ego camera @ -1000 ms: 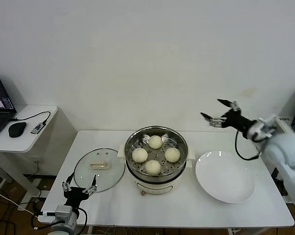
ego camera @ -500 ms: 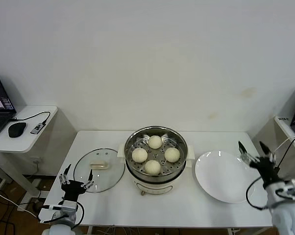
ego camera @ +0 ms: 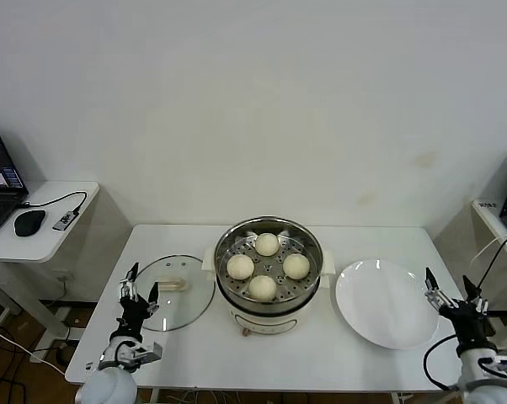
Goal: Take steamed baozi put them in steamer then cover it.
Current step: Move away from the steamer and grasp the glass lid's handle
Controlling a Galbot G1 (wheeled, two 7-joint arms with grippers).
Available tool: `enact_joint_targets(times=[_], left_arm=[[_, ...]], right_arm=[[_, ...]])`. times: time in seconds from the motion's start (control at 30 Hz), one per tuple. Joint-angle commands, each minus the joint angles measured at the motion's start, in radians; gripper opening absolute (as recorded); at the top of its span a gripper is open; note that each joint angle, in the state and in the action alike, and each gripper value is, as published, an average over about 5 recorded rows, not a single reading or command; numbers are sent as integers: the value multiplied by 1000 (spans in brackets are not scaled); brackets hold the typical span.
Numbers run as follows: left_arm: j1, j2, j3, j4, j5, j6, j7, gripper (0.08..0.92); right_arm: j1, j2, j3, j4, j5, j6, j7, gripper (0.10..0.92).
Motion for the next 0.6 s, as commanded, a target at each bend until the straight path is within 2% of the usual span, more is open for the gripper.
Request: enact_joint_targets(times=[0.03, 0.23, 0.6], left_arm=[[-58, 53, 62, 153, 332, -39, -77, 823], [-46, 51, 80, 153, 330, 14, -26, 823], [-119, 16, 116, 226, 303, 88, -39, 823]], right_arm=[[-23, 41, 17, -3, -2, 20, 15, 823], [-9, 43, 15, -7, -12, 19, 15, 823], [-7, 55, 13, -19, -34, 32, 16, 823]])
